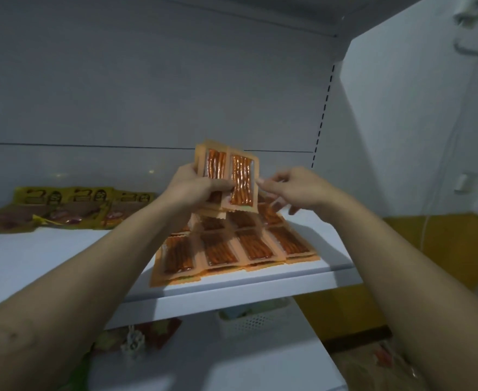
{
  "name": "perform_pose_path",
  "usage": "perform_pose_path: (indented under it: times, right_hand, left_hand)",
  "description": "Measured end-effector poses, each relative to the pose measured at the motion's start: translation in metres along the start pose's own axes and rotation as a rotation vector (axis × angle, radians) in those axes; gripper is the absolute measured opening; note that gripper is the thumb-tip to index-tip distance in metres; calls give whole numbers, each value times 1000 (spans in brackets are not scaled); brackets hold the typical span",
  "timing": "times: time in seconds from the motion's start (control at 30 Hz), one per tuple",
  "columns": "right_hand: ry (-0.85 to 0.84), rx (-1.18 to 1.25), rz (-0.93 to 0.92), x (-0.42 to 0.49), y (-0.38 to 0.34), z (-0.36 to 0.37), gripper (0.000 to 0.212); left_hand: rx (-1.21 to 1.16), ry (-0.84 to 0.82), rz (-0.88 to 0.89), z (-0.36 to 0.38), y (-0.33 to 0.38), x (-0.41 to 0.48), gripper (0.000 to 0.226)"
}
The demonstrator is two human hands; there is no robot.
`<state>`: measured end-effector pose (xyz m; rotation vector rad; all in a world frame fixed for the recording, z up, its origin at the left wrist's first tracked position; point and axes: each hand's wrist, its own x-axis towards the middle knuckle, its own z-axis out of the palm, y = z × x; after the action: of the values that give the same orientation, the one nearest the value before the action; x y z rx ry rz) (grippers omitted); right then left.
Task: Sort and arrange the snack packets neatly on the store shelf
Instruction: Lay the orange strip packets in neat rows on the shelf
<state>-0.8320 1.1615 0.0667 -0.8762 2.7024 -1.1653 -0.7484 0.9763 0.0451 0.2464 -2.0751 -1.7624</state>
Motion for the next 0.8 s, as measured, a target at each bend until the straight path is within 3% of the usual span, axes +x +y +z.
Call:
perform_pose_path:
  times: [0.13,0.3,0.5,0.6,0.7,0.8]
  right_hand:
    - [-31,121,-82,20,-34,13,18]
    - [77,145,-149,63,-58,39,26]
    - [172,86,-20,133,-50,73,33]
    - [102,53,111,160,-42,97,33]
    - [-28,142,186,179,-40,128,42]
    - [-122,83,209,191,-43,149,26]
  left_hand:
    - [-178,-6,39,-9,8,0,22]
    - [-238,-4,0,-39,2,16,13]
    - [10,245,22,-90,-27,61,14]
    - [94,321,-3,-113,-43,76,19]
    - [-99,270,-116,-132,-59,79,17]
    - [-214,263,-154,-145,-64,84,15]
